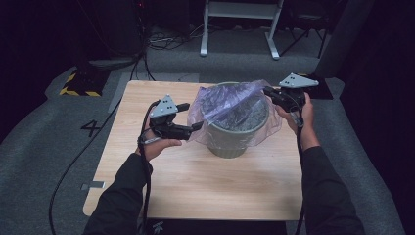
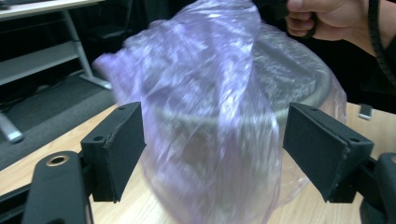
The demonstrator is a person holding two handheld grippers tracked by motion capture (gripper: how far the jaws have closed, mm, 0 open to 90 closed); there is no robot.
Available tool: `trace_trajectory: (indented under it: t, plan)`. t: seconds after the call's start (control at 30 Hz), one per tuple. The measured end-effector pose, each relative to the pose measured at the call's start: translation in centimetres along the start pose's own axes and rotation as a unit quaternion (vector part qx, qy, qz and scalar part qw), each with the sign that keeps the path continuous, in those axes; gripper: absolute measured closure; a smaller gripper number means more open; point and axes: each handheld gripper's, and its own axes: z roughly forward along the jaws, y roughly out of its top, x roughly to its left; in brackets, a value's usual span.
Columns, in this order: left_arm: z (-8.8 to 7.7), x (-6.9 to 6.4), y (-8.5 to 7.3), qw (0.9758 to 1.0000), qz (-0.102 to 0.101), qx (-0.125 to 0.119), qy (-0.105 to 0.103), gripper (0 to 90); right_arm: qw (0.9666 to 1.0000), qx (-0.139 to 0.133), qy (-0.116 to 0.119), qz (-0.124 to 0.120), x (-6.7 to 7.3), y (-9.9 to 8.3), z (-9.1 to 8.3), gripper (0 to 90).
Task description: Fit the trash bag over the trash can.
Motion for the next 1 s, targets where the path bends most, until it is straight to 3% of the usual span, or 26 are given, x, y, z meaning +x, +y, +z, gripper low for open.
trace_trajectory:
  t: [0.03, 0.3, 0.37, 0.4, 0.47, 0.53, 0.7, 0.83, 1.0]
  plan:
    - [0.4, 0.0, 0.2, 0.9999, 0.007, 0.009, 0.009, 20.2, 1.0, 0.001, 0.002, 0.0, 0.0, 0.0, 0.0, 89.4]
    - [2.2, 0.9, 0.2, 0.9985, 0.017, 0.052, -0.004, 43.3, 0.9999, 0.0, 0.014, 0.001, 0.1, 0.1, 0.1, 87.7]
    - [2.3, 1.1, 0.1, 0.9986, 0.017, 0.051, 0.002, 50.5, 0.9999, 0.001, 0.015, 0.001, 0.0, 0.0, 0.1, 87.6]
    - [2.2, 1.2, 0.1, 0.9986, 0.02, 0.05, 0.004, 60.9, 0.9999, 0.001, 0.015, 0.001, 0.0, 0.0, 0.1, 87.7]
    - [2.0, 1.5, 0.0, 0.999, 0.018, 0.041, -0.006, 70.1, 0.9998, -0.001, 0.017, 0.003, 0.0, 0.0, 0.0, 87.7]
    - [1.8, 1.8, 0.1, 0.9991, 0.02, 0.037, -0.003, 79.7, 0.9998, -0.004, 0.018, 0.002, 0.0, 0.0, -0.1, 87.6]
    - [0.9, 2.7, 0.6, 0.9998, 0.01, 0.009, -0.014, 87.4, 0.9998, -0.001, 0.018, 0.003, -0.1, 0.0, 0.0, 87.5]
    - [0.9, 3.7, 1.4, 1.0, 0.0, -0.006, 0.003, 88.7, 0.9999, 0.004, 0.014, 0.005, -0.2, -0.2, 0.2, 87.1]
    - [1.9, 5.1, 1.8, 0.9994, -0.011, -0.006, 0.034, 89.4, 0.9994, 0.022, 0.014, 0.022, -0.8, -0.7, 1.0, 84.1]
